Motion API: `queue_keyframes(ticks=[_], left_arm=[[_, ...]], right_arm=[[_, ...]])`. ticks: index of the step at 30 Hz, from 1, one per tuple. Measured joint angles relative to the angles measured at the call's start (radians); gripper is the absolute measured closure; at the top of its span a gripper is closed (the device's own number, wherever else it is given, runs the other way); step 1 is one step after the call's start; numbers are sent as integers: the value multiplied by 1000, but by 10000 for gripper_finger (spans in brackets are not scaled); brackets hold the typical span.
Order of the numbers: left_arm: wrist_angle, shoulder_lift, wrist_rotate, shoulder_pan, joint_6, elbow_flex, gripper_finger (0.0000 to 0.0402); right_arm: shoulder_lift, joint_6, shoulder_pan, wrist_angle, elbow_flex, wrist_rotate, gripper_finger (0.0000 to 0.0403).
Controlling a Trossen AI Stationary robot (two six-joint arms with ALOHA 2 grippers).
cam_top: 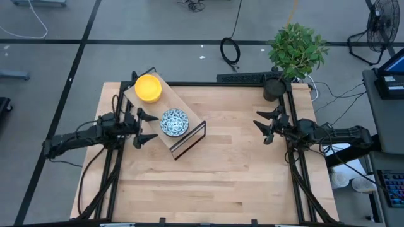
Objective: Pick & Place Mini bowls
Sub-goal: Return to Home Position
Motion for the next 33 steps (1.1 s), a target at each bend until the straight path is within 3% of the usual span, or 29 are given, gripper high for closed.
queue_keyframes(ticks=[9, 33], left_arm=[[6, 8, -153, -135, 80, 0, 9], [6, 8, -154, -136, 81, 1, 9]], right_arm=[[2, 63, 0, -55, -1, 2, 193], [6, 72, 0, -53, -2, 4, 193]])
